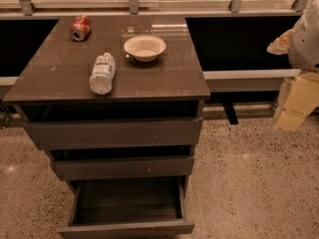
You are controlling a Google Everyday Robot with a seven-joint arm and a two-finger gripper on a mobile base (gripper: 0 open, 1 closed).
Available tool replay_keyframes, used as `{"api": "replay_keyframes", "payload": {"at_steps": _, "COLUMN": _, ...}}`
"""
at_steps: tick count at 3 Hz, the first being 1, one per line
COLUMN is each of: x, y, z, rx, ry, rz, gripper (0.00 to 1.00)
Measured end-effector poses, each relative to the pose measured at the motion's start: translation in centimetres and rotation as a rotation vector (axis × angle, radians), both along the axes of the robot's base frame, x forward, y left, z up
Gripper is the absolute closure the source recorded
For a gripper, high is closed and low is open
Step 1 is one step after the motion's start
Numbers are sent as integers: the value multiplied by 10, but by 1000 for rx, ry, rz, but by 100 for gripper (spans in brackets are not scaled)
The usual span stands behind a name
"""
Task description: Close bottom drawer
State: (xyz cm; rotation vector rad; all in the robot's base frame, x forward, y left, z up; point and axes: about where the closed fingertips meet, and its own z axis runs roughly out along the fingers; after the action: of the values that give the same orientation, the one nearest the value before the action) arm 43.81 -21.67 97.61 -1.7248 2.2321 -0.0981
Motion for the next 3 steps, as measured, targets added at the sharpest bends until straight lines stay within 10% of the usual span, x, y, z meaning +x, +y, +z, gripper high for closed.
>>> {"api": "replay_keyframes", "payload": {"at_steps": 2, "x": 1, "y": 10, "z": -14, "rx": 54, "ry": -15, "rz": -8, "gripper": 0}}
{"api": "replay_keyframes", "payload": {"at_steps": 3, "x": -21, "y": 53, "z": -60, "rx": 210, "ry": -12, "rz": 21, "gripper": 0}}
